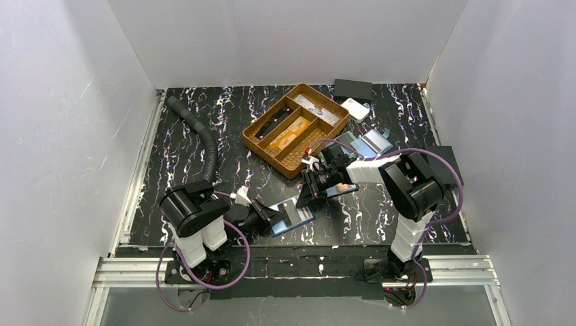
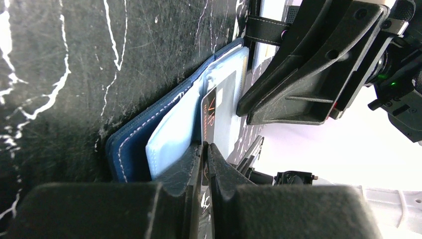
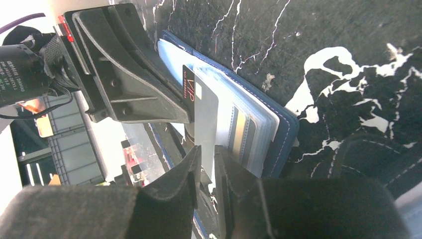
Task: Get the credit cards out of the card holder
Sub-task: Remove the credit card from the card holder, then place the credit card in the storage box.
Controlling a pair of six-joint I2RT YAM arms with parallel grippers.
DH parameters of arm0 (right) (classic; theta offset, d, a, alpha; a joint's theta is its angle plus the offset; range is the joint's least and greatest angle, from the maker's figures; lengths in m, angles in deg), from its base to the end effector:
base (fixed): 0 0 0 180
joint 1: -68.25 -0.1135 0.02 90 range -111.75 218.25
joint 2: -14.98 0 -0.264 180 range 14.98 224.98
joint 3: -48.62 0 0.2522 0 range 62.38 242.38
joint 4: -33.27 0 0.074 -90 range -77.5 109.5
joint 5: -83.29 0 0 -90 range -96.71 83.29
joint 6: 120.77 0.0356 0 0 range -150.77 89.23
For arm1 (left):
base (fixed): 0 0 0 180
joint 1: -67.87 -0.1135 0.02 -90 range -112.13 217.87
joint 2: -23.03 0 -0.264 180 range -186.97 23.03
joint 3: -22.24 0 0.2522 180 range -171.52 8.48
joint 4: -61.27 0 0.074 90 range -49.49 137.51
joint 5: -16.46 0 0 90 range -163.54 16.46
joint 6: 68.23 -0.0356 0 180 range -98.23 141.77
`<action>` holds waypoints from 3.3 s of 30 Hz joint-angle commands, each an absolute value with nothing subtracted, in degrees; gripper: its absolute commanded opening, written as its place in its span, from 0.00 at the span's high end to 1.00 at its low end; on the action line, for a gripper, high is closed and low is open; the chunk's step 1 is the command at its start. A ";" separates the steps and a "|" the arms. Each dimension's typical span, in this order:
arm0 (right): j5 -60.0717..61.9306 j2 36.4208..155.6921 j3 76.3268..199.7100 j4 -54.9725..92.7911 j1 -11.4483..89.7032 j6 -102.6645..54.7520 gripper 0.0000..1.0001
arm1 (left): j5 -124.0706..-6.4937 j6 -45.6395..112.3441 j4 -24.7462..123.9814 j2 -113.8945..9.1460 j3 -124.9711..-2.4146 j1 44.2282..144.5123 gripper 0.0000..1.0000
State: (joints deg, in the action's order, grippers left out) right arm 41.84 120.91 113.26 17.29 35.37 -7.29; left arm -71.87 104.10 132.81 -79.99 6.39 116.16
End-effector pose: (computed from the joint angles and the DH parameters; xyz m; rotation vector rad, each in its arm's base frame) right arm 0.2666 0.2041 0.1189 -0.5733 2.6417 1.4369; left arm 0.1306 -0.1481 0.0893 -0.6145 2.0897 -1.5145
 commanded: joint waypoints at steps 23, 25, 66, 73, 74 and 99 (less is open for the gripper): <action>21.35 118.82 112.13 12.12 35.91 -20.05 0.72 | -70.84 90.46 77.59 -30.10 9.08 114.17 1.00; 23.09 118.09 112.29 12.08 35.92 -20.62 0.72 | -72.49 88.25 65.43 -20.17 7.01 114.08 1.00; 57.71 104.08 127.51 -43.02 65.65 -94.03 0.42 | -44.55 19.63 14.47 -51.45 -63.38 86.61 1.00; 58.22 103.83 127.66 -43.12 66.17 -93.74 0.41 | -49.49 10.88 9.77 -66.78 -77.94 84.76 1.00; 58.28 103.98 127.75 -43.22 66.16 -93.62 0.41 | -50.54 9.94 9.09 -68.97 -80.22 84.70 1.00; 59.77 103.93 128.55 -44.43 66.40 -93.31 0.41 | -55.30 -0.74 14.77 -102.81 -108.92 83.63 1.00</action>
